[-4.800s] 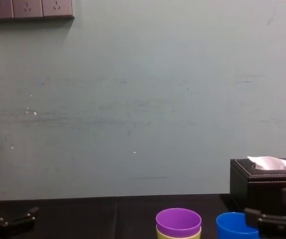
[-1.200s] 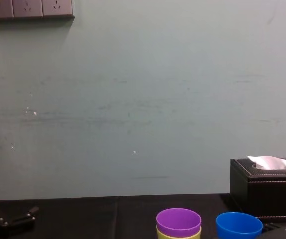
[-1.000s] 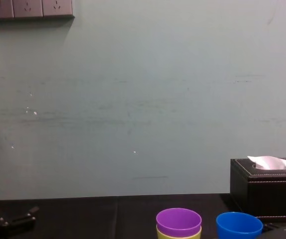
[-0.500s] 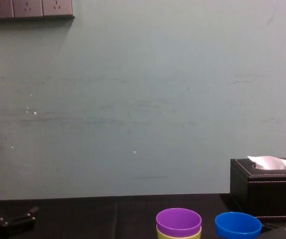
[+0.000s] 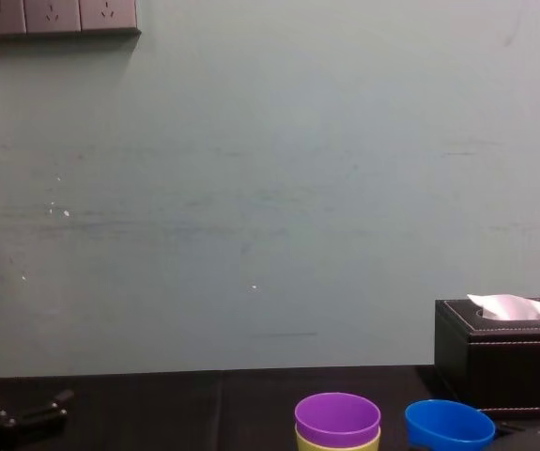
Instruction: Stack the three plastic cups sequentially using one hand.
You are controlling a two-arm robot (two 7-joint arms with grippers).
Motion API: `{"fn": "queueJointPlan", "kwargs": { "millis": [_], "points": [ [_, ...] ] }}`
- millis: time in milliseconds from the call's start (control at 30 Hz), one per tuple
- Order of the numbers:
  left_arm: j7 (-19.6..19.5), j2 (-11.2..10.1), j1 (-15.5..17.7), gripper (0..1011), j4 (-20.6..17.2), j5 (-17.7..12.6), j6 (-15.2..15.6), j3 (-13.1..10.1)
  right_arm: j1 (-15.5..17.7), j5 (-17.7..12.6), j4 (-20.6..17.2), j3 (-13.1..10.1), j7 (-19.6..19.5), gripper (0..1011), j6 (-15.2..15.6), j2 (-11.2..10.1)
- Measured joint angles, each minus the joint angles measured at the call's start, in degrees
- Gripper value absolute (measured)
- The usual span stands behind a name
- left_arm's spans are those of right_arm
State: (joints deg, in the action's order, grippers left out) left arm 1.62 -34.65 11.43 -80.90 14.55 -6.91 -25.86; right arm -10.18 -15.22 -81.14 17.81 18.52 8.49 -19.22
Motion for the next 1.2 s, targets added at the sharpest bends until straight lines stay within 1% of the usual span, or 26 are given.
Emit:
{"fn": "queueJointPlan", "kwargs": {
  "millis": [400, 633, 867, 1167, 1200],
  "points": [
    [0.0, 0.0, 0.0, 1010, 0.0, 0.0, 0.0, 0.0, 0.0, 0.0, -0.1, 0.0, 0.0, 726, 0.0, 0.0],
    [0.0, 0.0, 0.0, 1010, 0.0, 0.0, 0.0, 0.0, 0.8, 0.2, -1.2, -0.4, 0.0, 726, -0.4, -0.3],
    [0.0, 0.0, 0.0, 1010, 0.0, 0.0, 0.0, 0.0, 1.6, -0.2, -3.6, -1.3, 0.0, 726, -0.1, -1.1],
    [0.0, 0.0, 0.0, 1010, 0.0, 0.0, 0.0, 0.0, 2.9, -1.9, -9.0, -2.5, 0.9, 726, 1.6, -2.7],
    [0.0, 0.0, 0.0, 1010, 0.0, 0.0, 0.0, 0.0, 3.1, -2.2, -10.1, -2.6, 1.0, 726, 2.0, -3.1]
  ]
}}
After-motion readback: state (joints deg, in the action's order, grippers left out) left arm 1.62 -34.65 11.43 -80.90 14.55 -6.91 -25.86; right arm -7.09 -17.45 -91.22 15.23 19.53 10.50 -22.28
